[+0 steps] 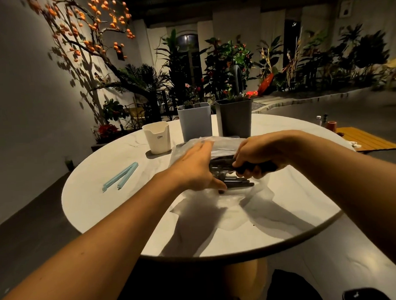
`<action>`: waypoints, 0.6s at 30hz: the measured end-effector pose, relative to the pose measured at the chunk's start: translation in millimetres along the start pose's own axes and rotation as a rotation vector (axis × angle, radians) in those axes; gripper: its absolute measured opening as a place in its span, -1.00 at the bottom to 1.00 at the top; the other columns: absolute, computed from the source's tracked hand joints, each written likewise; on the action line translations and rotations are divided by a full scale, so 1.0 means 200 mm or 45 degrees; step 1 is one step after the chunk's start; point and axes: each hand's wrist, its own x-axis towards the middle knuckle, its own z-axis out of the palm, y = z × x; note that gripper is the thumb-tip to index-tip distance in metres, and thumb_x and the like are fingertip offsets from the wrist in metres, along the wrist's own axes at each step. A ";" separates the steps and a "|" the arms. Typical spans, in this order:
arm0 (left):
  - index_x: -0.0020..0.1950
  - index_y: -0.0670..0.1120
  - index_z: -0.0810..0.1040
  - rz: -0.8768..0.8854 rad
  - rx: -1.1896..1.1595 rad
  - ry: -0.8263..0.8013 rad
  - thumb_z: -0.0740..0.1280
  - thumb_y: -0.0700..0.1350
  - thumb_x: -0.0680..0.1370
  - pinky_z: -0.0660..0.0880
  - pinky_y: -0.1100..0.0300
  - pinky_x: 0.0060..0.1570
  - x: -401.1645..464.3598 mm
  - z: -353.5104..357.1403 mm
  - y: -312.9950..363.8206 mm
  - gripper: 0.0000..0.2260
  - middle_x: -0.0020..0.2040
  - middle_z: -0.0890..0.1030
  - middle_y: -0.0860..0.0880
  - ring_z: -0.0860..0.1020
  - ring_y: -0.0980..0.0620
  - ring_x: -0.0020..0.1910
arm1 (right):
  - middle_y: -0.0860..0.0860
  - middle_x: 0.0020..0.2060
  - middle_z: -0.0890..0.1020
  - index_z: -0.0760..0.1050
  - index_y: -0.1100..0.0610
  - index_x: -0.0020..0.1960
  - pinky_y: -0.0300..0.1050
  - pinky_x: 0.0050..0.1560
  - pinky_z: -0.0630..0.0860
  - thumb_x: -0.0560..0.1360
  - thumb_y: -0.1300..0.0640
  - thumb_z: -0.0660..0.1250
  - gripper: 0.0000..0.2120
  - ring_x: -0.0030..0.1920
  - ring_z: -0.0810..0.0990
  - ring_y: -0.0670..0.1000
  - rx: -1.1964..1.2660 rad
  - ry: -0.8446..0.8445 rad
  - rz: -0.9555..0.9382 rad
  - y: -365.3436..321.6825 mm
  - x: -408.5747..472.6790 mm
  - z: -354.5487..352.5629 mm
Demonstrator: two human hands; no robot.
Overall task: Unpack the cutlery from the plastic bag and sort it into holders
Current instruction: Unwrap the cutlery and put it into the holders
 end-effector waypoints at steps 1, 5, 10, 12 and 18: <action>0.59 0.02 0.09 0.004 -0.001 -0.006 0.61 0.10 0.34 0.33 0.00 0.43 -0.01 -0.01 0.01 -0.01 0.56 0.24 -0.02 0.28 -0.08 0.48 | 0.13 -0.28 0.53 0.48 0.30 0.15 -0.34 -0.50 0.30 0.65 0.25 0.18 -0.84 -0.47 0.39 -0.10 -0.043 -0.010 -0.015 0.00 -0.02 0.00; 0.56 0.00 0.23 0.017 0.067 0.011 0.55 0.01 0.45 0.33 0.08 0.39 -0.04 -0.05 0.04 -0.23 0.54 0.29 -0.02 0.31 -0.05 0.46 | 0.11 -0.29 0.54 0.51 0.31 0.17 -0.31 -0.44 0.21 0.65 0.24 0.17 -0.80 -0.43 0.33 -0.10 -0.087 -0.029 -0.063 0.00 -0.11 -0.03; 0.41 0.00 0.43 0.026 -0.076 0.078 0.43 -0.14 0.52 0.42 0.19 0.19 -0.07 -0.10 0.04 -0.53 0.35 0.45 -0.02 0.44 0.00 0.26 | 0.12 -0.21 0.54 0.53 0.33 0.18 -0.31 -0.45 0.22 0.66 0.20 0.17 -0.75 -0.41 0.34 -0.10 -0.070 -0.080 -0.104 0.00 -0.18 -0.08; 0.41 0.01 0.40 -0.001 -0.124 0.084 0.41 -0.16 0.50 0.49 0.10 0.22 -0.08 -0.11 0.03 -0.51 0.33 0.47 -0.03 0.47 -0.01 0.23 | 0.13 -0.17 0.53 0.51 0.33 0.21 -0.32 -0.45 0.21 0.66 0.20 0.17 -0.74 -0.40 0.34 -0.10 -0.048 -0.112 -0.122 0.01 -0.20 -0.09; 0.14 -0.02 0.56 -0.035 -0.172 0.323 0.26 -0.05 0.48 0.52 -0.11 0.16 -0.08 -0.16 0.02 -0.74 0.11 0.57 -0.05 0.49 -0.06 0.12 | 0.11 -0.24 0.52 0.50 0.33 0.25 -0.29 -0.41 0.16 0.64 0.18 0.18 -0.71 -0.38 0.30 -0.08 0.058 -0.168 -0.256 0.03 -0.24 -0.12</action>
